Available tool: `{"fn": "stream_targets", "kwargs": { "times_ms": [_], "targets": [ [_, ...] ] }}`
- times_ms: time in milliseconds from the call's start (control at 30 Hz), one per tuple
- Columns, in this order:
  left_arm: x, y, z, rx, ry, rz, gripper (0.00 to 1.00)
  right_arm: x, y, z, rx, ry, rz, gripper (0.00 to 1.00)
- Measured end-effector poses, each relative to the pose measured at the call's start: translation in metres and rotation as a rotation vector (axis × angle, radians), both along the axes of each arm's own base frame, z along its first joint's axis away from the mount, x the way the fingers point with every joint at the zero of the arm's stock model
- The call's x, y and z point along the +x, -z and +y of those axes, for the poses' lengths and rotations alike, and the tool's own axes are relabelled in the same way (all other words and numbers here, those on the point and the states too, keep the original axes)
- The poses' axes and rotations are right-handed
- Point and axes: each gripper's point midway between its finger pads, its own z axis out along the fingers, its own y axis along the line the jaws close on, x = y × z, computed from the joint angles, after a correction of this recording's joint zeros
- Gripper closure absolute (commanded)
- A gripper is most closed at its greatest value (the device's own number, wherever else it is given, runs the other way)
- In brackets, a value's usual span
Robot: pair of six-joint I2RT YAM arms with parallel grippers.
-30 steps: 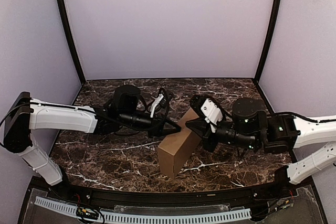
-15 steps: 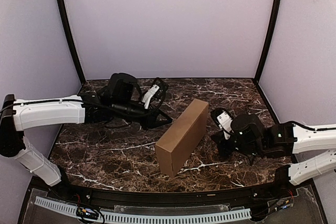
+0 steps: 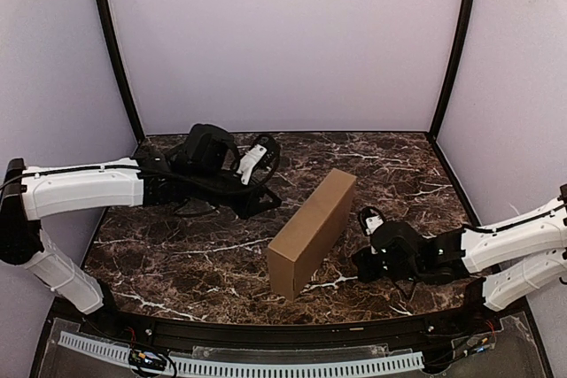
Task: Fold the paper box
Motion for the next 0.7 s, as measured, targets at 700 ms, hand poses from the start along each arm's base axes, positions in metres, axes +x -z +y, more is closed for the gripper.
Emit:
{"fn": "stream_targets", "kwargs": {
  "times_ms": [700],
  "targets": [
    [-0.016, 0.047, -0.032, -0.038, 0.079, 0.261, 0.99, 0.053, 0.044, 0.089, 0.364, 0.153, 0.162, 1.0]
  ]
}}
